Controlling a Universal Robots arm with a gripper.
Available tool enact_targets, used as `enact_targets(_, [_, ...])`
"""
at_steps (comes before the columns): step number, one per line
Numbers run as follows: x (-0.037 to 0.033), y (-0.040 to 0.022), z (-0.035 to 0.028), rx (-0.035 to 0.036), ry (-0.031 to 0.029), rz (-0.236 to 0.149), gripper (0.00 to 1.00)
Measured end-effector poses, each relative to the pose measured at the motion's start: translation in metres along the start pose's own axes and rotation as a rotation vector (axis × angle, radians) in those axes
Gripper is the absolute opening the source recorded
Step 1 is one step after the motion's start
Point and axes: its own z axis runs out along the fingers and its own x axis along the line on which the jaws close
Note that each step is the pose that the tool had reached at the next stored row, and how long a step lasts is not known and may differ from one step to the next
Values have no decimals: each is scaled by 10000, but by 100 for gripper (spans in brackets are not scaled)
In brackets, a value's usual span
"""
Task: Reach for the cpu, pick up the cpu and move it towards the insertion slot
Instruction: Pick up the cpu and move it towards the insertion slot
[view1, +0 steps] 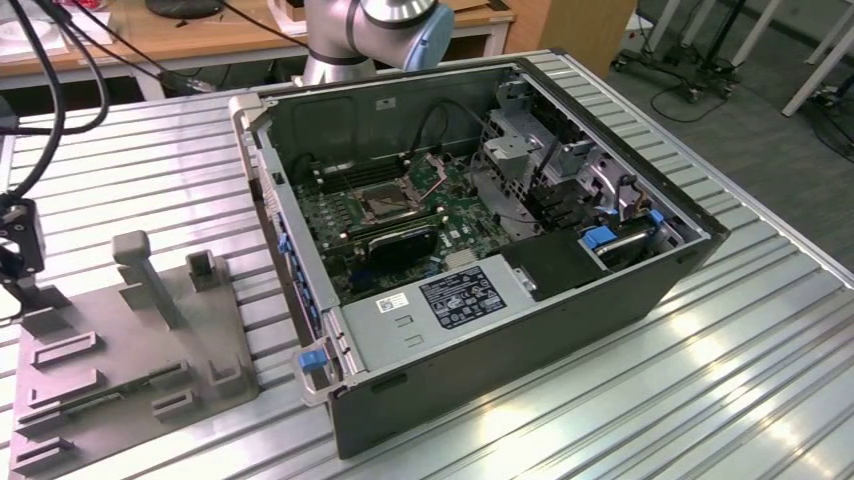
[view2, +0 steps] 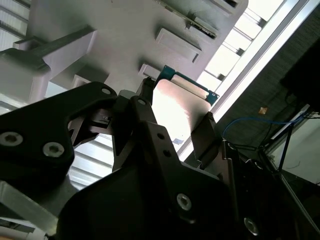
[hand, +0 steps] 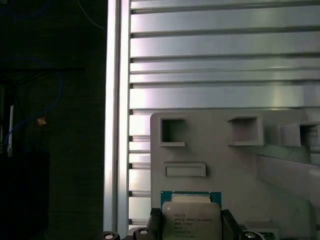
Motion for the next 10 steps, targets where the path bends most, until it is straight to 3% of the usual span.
enact_targets(10, [-1,5,-125,0,-1,0,55])
